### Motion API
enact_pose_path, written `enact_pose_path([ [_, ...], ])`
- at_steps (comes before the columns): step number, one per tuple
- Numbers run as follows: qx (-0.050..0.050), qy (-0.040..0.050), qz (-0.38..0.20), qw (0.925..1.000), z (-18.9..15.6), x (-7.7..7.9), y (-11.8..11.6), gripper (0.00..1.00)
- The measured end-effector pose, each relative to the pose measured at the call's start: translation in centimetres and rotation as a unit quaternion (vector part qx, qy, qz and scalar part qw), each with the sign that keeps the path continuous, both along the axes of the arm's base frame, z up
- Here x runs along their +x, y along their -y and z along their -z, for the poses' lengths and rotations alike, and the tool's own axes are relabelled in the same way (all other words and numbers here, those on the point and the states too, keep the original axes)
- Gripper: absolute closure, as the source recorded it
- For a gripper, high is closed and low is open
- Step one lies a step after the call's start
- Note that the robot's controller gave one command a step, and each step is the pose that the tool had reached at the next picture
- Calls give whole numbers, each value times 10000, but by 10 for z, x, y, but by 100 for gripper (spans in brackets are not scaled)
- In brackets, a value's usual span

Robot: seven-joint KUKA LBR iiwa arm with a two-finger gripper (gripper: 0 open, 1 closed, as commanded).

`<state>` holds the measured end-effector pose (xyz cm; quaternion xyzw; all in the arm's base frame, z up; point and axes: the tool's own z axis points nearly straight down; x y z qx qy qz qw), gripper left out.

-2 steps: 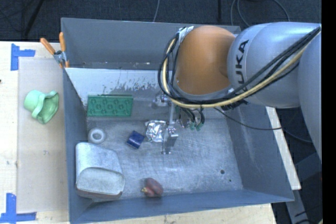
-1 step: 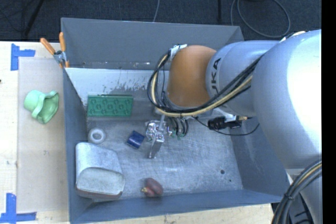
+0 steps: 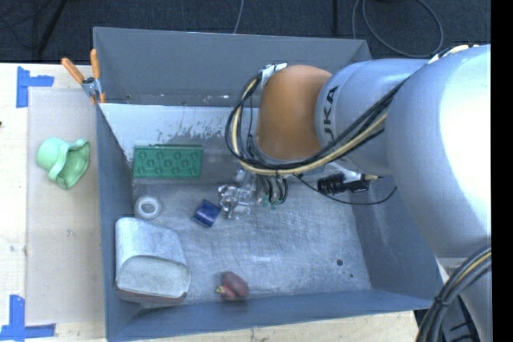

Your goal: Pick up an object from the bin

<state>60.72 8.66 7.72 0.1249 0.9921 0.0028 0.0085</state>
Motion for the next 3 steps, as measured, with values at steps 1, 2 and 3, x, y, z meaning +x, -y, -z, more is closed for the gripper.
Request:
enact_pose_path([
  [1, -8, -43, -130, 9999, -103, 3, -2, 100],
  [2, -7, -42, -165, 9999, -195, -2, -8, 100],
  [3, -25, -96, -1011, 9948, -177, -25, -33, 100],
])
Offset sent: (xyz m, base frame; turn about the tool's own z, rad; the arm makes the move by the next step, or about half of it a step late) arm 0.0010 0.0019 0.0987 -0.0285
